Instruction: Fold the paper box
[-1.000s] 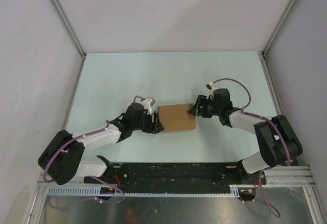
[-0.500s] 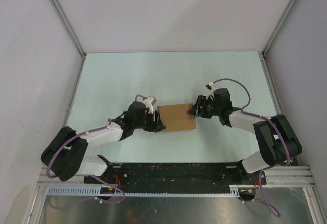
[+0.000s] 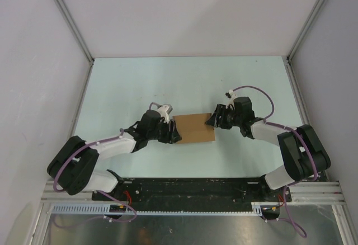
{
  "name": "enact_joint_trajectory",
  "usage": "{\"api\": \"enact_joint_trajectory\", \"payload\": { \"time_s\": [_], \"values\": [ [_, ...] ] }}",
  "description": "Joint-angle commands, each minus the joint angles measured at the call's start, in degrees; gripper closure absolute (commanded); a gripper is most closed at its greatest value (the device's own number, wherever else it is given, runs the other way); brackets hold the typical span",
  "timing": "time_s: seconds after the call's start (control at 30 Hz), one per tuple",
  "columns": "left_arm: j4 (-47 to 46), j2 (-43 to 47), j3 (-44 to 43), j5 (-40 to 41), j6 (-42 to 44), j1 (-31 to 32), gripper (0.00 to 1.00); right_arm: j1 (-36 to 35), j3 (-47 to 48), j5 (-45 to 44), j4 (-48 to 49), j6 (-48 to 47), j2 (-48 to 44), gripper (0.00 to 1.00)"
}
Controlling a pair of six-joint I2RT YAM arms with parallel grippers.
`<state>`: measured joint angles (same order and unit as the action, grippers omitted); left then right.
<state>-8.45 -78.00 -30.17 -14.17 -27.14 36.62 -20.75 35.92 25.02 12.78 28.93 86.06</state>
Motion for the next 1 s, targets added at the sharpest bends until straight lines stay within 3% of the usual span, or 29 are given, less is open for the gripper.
{"api": "enact_joint_trajectory", "payload": {
  "time_s": [0.0,0.53,0.77,0.97],
  "values": [
    [-2.10,-0.31,-2.35,-1.38,-1.08,0.47,0.46,0.19,1.87,1.00,2.08,0.43,0.51,0.43],
    [-2.98,-1.46,-2.70,-2.00,-1.52,0.56,0.53,0.27,1.87,1.44,1.81,0.43,0.51,0.43],
    [-2.72,0.12,-1.82,-1.82,-1.43,0.56,0.41,0.36,1.87,1.35,1.64,0.17,0.42,0.43],
    [-1.40,2.14,-1.38,-2.08,-1.96,0.56,0.39,0.28,1.87,1.44,1.73,0.34,0.42,0.43]
  ]
}}
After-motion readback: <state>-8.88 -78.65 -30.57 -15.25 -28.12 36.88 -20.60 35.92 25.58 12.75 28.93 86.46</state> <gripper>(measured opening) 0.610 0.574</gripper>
